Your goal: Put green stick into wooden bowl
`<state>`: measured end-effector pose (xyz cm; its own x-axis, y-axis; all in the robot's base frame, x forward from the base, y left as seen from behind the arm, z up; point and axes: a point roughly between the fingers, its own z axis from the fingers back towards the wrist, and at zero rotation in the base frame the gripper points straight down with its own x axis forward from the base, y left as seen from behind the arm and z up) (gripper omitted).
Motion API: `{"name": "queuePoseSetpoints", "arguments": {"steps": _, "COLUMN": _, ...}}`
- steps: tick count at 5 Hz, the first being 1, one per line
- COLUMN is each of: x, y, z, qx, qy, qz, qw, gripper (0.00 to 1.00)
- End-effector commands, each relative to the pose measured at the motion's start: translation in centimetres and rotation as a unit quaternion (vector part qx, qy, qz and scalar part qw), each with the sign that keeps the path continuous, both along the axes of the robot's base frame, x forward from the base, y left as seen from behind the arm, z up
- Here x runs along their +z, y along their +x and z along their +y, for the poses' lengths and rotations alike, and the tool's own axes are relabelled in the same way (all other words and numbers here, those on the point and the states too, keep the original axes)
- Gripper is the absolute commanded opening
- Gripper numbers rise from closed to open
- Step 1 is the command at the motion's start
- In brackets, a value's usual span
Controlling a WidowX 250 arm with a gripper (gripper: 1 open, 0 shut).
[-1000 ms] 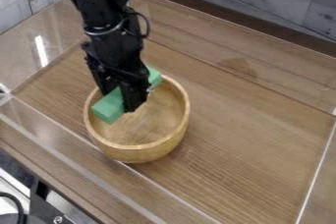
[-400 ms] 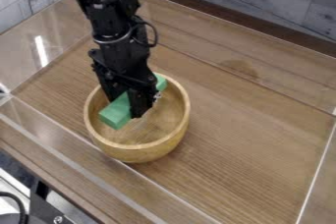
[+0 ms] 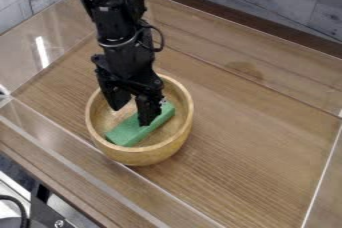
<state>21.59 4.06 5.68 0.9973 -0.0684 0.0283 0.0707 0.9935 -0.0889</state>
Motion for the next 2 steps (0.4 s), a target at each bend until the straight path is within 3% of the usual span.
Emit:
{"name": "queuePoseSetpoints", "arguments": {"steps": 1, "x": 1.89, "y": 1.24, "z": 0.01, "qx": 0.000, "qy": 0.009, "qz": -0.031, "qw": 0.9995, "gripper": 1.00}}
{"name": "queuePoseSetpoints", "arguments": {"steps": 2, "x": 2.54, "y": 1.38, "z": -0.19, "qx": 0.004, "qy": 0.011, "qz": -0.033, "qw": 0.9994, "gripper": 1.00}}
